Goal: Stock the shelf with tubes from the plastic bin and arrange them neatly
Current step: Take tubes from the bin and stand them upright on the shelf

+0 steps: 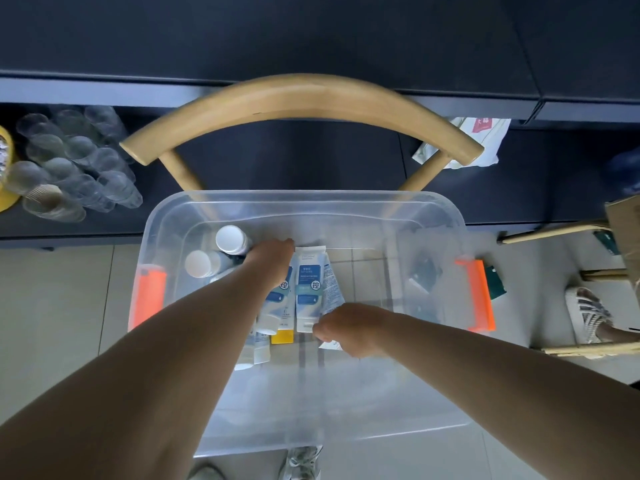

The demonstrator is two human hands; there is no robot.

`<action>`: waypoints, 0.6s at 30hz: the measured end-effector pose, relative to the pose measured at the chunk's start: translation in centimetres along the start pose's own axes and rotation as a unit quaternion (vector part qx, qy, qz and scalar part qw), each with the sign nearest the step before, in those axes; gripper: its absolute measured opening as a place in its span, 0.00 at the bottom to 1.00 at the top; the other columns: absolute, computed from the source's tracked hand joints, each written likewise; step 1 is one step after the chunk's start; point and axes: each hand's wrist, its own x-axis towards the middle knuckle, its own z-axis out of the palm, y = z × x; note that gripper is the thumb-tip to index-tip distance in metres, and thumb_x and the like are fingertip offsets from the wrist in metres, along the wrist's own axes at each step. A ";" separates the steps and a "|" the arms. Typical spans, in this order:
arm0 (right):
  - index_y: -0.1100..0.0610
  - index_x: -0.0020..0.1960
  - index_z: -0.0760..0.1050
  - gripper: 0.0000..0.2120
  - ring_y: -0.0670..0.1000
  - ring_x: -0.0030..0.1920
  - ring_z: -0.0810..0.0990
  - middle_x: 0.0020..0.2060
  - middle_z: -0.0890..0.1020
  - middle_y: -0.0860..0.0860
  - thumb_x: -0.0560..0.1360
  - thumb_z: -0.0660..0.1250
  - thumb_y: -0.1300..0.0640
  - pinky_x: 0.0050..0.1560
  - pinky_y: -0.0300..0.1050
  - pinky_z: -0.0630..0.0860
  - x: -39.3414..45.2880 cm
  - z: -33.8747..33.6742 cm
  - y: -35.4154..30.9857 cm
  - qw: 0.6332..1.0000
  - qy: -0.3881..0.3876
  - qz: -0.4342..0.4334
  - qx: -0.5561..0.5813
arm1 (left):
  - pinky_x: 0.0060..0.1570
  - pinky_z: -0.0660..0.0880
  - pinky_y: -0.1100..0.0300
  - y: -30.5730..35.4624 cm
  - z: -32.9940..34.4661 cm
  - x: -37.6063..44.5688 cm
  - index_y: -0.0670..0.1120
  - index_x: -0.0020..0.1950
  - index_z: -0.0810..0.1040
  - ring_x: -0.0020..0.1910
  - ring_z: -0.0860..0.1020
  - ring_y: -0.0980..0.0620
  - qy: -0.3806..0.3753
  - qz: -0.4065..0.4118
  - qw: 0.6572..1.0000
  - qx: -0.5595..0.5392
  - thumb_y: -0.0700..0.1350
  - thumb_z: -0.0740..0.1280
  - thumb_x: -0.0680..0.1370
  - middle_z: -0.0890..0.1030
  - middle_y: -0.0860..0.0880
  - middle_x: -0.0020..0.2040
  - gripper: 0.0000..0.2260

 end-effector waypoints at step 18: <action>0.57 0.61 0.71 0.20 0.55 0.57 0.75 0.59 0.73 0.52 0.73 0.59 0.71 0.44 0.39 0.62 -8.4 -4.1 1.6 0.980 0.083 0.158 0.089 | 0.55 0.76 0.56 1.0 -2.7 -8.9 0.45 0.63 0.70 0.58 0.78 0.47 0.102 0.005 0.993 -0.057 0.38 0.64 0.77 0.79 0.45 0.59 0.15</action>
